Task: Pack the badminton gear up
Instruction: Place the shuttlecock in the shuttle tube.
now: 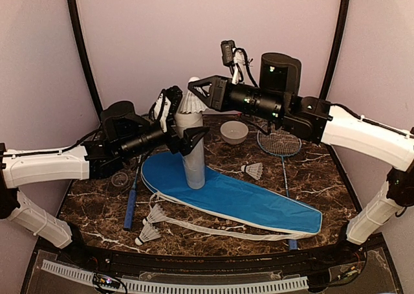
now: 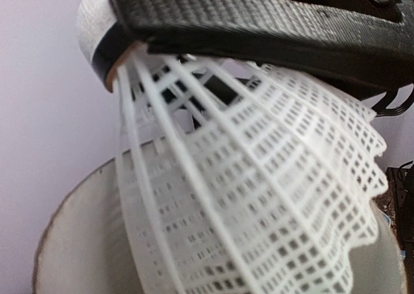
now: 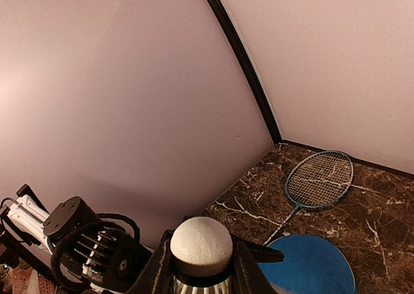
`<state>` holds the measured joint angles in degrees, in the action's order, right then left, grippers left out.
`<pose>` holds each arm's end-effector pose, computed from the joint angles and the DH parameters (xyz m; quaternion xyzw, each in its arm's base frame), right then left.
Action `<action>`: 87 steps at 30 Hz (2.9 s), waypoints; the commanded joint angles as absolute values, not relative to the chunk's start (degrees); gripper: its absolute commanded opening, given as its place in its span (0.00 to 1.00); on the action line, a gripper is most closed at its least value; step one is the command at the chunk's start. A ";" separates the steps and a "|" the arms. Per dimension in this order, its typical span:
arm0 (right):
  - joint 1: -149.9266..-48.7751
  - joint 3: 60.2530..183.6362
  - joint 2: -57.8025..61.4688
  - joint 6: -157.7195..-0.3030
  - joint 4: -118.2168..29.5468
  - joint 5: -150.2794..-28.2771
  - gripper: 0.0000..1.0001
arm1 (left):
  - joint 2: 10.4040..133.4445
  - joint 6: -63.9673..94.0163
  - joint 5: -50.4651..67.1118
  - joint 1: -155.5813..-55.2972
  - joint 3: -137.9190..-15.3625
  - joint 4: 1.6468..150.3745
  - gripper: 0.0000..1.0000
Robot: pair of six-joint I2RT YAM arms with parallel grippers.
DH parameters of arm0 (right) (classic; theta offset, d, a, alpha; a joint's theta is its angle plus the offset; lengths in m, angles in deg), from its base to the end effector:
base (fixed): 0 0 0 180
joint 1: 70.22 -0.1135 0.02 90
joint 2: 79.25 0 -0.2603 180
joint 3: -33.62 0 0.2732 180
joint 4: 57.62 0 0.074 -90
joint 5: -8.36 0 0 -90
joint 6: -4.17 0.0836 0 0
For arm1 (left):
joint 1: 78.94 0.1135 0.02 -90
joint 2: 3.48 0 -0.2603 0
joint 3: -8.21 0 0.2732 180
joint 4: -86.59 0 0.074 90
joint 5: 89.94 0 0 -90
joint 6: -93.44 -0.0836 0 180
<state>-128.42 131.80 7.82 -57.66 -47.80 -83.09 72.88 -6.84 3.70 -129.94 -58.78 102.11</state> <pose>0.2260 0.3685 0.4297 -0.1898 0.6728 0.4957 0.5153 0.2380 -0.3023 0.3388 0.3607 0.5625 -0.2786 0.6898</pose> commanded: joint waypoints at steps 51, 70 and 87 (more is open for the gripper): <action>-128.21 138.93 9.12 -61.32 -41.54 -75.79 0.18 | 80.89 -11.16 -5.78 -129.04 -51.87 119.14 0.99; -128.83 141.65 11.63 -66.40 -46.99 -76.54 0.19 | 81.15 -12.14 -2.72 -129.04 -50.91 119.66 0.78; -128.85 141.26 14.00 -67.53 -50.47 -77.26 0.18 | 80.72 -11.58 -2.11 -129.04 -51.18 118.57 0.74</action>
<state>-128.37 142.43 14.44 -67.17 -46.47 -76.73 81.81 -11.71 -2.35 -129.33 -51.23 118.90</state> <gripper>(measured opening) 0.251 0.746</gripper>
